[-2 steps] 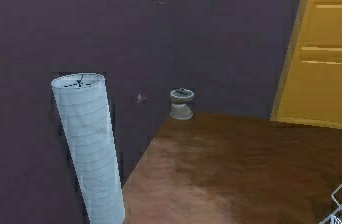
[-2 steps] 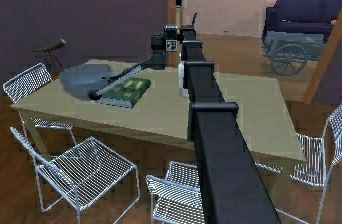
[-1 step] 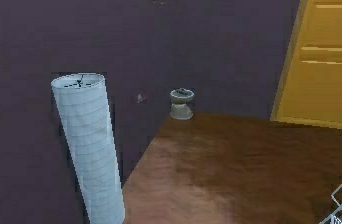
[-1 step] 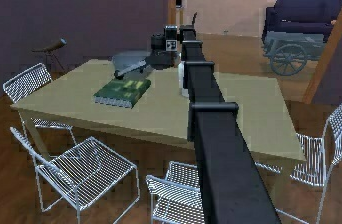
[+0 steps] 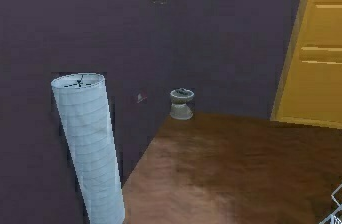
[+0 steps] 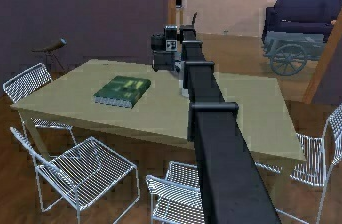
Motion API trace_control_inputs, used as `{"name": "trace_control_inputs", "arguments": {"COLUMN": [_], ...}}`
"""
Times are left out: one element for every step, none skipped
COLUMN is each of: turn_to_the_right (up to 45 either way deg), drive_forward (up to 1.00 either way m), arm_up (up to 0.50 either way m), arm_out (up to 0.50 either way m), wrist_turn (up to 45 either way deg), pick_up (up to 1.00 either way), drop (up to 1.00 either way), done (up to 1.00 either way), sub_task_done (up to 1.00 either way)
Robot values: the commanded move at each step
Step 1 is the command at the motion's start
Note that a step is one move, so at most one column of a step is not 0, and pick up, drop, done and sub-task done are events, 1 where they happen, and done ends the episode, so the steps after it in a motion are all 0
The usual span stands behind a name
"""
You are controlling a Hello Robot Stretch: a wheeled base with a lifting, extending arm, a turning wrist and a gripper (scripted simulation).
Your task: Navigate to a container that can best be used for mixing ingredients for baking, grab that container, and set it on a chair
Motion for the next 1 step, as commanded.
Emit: {"name": "trace_control_inputs", "arguments": {"turn_to_the_right": [0.0], "drive_forward": [0.0], "arm_up": [0.0], "arm_out": [0.0], "wrist_turn": [45.0], "pick_up": [0.0], "drop": [0.0], "done": [0.0], "sub_task_done": [0.0]}}
